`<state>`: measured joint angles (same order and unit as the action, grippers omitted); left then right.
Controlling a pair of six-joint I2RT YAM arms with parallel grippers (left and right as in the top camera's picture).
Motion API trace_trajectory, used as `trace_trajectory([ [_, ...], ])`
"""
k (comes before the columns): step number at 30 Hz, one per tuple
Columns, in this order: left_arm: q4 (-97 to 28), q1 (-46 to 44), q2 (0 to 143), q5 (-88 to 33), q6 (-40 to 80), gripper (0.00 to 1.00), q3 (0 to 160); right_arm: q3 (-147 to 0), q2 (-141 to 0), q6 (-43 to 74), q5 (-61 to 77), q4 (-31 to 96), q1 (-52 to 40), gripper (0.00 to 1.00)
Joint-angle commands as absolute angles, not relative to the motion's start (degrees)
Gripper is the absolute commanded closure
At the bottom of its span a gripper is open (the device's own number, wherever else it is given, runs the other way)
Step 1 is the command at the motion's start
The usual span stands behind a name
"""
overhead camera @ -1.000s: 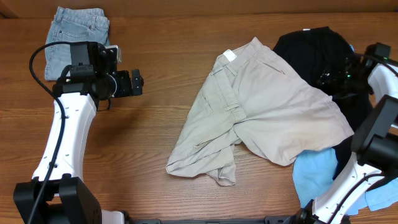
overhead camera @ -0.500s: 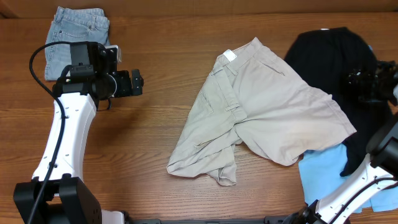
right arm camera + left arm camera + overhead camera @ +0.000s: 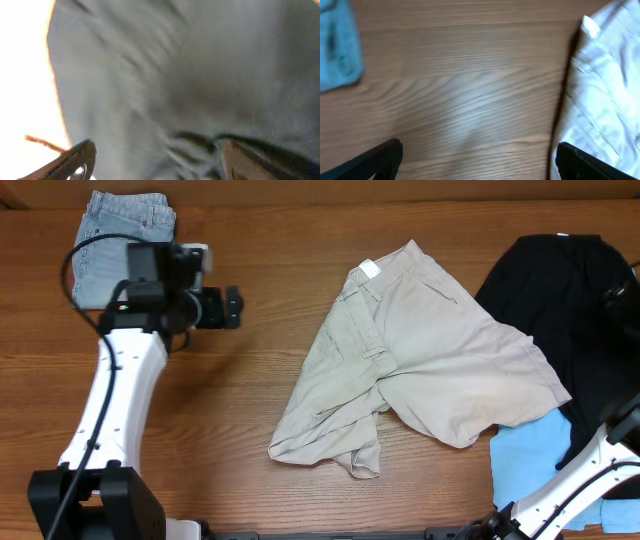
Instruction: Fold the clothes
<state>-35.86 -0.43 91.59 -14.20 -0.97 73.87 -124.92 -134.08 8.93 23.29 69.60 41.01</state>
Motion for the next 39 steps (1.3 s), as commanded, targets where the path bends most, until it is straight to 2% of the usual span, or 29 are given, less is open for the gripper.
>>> trace_trajectory([
  [1, -34.8, -8.1, 91.8, -8.9, -4.9, 0.00, 76.8, -140.7, -131.6, 7.2, 28.4, 78.1, 39.6, 0.12],
  [6, -35.6, -18.0, 91.8, -2.2, -8.2, 0.00, 78.9, -156.2, -129.3, 5.9, 27.9, 90.3, 37.2, 0.06],
  [10, -35.4, -25.3, 92.6, -0.4, -9.1, 0.00, 78.9, -162.8, -127.8, 5.9, 27.0, 96.4, 35.7, 0.05],
  [16, -34.0, -33.4, 98.6, 2.4, -13.0, 0.00, 78.9, -163.5, -126.8, 6.0, 26.7, 97.1, 34.1, 0.05],
  [22, -35.2, -40.1, 103.7, 2.5, -17.0, 0.07, 78.9, -162.9, -126.8, 5.9, 25.5, 97.1, 32.1, 0.05],
  [26, -37.1, -44.7, 105.3, 4.3, -19.7, 0.08, 78.9, -162.8, -126.8, 5.9, 22.7, 97.1, 30.8, 0.05],
  [30, -37.0, -46.6, 106.5, 6.6, -19.7, 0.10, 78.9, -162.8, -126.8, 5.9, 22.5, 97.0, 29.9, 0.05],
  [34, -37.5, -46.5, 108.0, 6.4, -19.5, 0.20, 78.9, -162.8, -126.8, 5.9, 22.5, 97.1, 29.6, 0.05],
  [39, -37.6, -46.1, 110.9, 6.9, -19.4, 0.21, 78.9, -162.8, -126.8, 5.9, 22.5, 97.1, 29.6, 0.05],
])
